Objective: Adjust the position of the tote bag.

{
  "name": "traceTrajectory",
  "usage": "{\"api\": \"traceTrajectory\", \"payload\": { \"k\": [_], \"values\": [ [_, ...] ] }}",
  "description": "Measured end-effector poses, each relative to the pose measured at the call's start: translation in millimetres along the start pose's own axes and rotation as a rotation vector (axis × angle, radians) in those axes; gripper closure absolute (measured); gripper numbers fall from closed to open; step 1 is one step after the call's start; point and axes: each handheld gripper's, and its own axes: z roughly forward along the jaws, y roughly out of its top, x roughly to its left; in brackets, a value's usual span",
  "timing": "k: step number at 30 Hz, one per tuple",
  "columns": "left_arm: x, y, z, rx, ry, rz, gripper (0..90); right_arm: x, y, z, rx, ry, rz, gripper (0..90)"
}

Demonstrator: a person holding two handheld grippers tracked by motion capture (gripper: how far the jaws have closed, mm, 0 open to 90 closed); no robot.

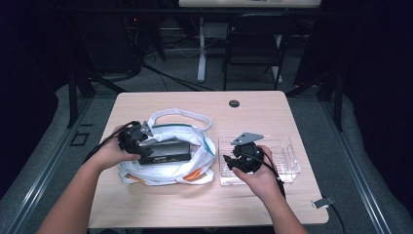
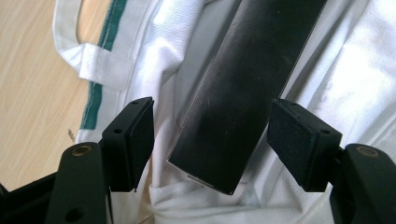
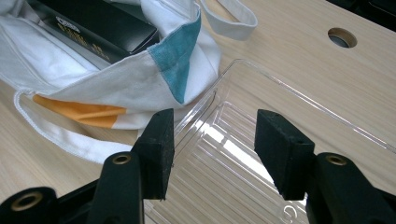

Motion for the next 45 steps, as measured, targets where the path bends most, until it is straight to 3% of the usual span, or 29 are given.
{"api": "traceTrajectory", "payload": {
  "k": [6, 24, 45],
  "values": [
    [-3.7, 4.8, 10.2, 0.026, -0.06, 0.012, 32.4, -2.8, -0.2, -0.1, -0.003, 0.003, 0.014, 47.6],
    [-3.4, 14.4, 33.6, 0.063, -0.097, 0.018, 30.8, -0.7, -0.9, 0.9, -0.002, 0.006, 0.014, 46.2],
    [-2.8, 15.9, 53.7, 0.109, -0.129, 0.064, 29.0, 1.7, -1.4, 2.6, -0.004, 0.009, 0.011, 46.2]
  ]
}}
